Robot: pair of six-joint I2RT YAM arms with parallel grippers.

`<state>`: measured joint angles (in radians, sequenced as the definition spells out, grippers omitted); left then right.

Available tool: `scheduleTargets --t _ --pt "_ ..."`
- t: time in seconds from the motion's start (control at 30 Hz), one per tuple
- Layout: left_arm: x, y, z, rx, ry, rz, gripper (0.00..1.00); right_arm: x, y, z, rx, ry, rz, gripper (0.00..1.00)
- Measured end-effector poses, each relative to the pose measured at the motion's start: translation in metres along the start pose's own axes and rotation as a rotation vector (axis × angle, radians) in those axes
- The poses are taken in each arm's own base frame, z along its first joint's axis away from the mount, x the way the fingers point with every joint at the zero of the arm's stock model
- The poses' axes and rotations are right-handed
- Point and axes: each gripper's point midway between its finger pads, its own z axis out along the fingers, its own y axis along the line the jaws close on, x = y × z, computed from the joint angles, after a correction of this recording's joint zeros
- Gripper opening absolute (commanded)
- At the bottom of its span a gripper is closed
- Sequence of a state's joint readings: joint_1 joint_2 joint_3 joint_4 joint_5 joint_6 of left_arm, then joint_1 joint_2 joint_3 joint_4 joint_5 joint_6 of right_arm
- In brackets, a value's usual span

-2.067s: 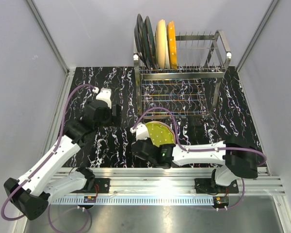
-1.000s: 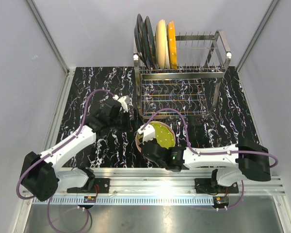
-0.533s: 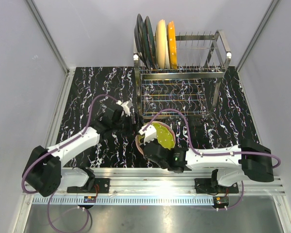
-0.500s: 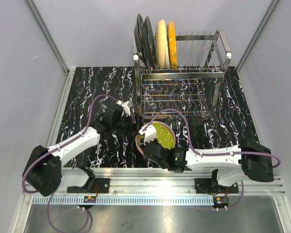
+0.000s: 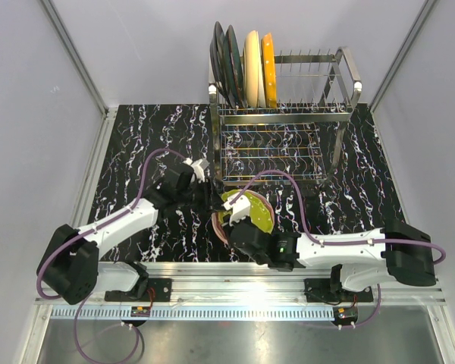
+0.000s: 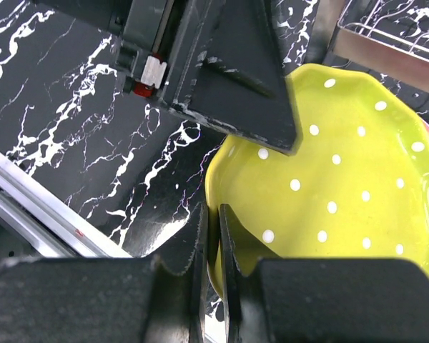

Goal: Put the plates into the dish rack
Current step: Pass the plate from the right arm to the left

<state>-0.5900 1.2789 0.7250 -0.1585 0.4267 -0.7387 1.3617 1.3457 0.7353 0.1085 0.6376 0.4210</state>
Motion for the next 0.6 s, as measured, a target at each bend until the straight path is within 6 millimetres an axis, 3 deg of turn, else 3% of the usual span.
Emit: scheduleTargets --t 0.17,0.47,0.6 --pt "0.0001 0.0011 0.0005 -0.008 0.0 -0.027 0.15 0.002 0.0005 -0.0009 -0.004 0.005 0.001 0.05" --pt "0.0023 0.0024 -0.0005 -0.027 0.014 -0.032 0.12 0.0038 0.0023 -0.0035 -0.011 0.005 0.015 0.16" --pt "0.0024 0.0005 -0.0008 -0.026 0.016 -0.025 0.11 0.0025 0.0023 -0.005 -0.013 0.001 0.029 0.26"
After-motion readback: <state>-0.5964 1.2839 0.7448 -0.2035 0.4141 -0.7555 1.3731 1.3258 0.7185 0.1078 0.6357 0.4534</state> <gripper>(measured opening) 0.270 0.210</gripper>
